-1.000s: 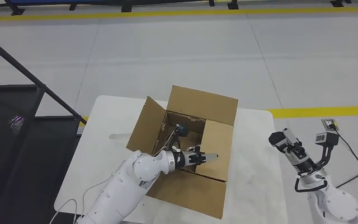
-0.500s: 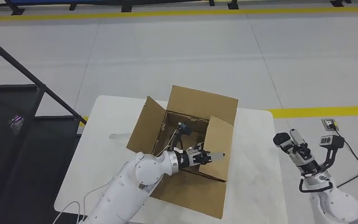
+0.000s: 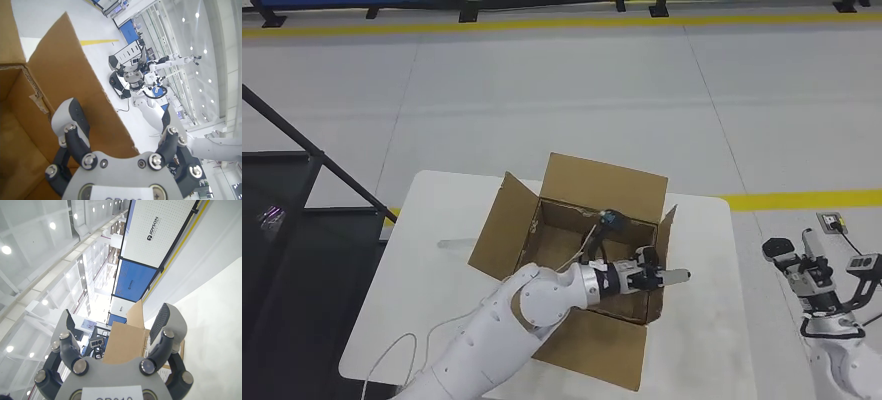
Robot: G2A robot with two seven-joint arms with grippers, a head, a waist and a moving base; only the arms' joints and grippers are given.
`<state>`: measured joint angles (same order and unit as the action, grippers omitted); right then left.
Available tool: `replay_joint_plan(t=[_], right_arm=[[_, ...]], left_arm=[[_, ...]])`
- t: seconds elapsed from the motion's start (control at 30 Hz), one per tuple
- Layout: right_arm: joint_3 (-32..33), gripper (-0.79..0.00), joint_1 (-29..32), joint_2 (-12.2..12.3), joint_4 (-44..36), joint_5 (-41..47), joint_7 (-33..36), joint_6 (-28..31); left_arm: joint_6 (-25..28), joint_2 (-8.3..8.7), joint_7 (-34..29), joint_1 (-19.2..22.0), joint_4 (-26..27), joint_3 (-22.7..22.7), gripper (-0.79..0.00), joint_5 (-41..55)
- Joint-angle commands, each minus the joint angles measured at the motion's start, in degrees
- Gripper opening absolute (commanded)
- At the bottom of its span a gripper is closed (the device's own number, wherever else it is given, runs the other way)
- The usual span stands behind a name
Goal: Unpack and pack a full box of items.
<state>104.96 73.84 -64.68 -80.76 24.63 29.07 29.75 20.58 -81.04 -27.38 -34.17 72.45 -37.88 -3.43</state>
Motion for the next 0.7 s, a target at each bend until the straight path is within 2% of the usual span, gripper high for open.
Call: replay_joint_plan(t=[0.0,0.2,0.33,0.5,0.67], right_arm=[[1.16,0.0,0.12,0.07,1.02,1.45,-0.35,0.68],[3.4,0.0,0.36,0.34,3.58,2.85,-0.49,1.19],[4.12,0.0,0.07,0.45,5.28,3.19,-0.97,0.84],[4.17,0.0,0.02,0.52,5.67,3.3,-0.36,0.0],[4.17,0.0,0.02,0.52,5.67,3.3,-0.36,0.0]], left_arm=[[0.18,-1.66,0.01,2.24,-4.31,2.32,0.0,1.19],[0.29,-6.0,-2.31,6.58,-13.33,7.4,0.0,4.13],[1.13,-8.32,-2.74,8.23,-17.63,9.1,0.0,5.17],[2.35,-10.25,-3.53,9.53,-21.4,9.67,0.0,5.75],[4.29,-10.94,-3.01,10.1,-22.28,8.54,0.0,5.57]])
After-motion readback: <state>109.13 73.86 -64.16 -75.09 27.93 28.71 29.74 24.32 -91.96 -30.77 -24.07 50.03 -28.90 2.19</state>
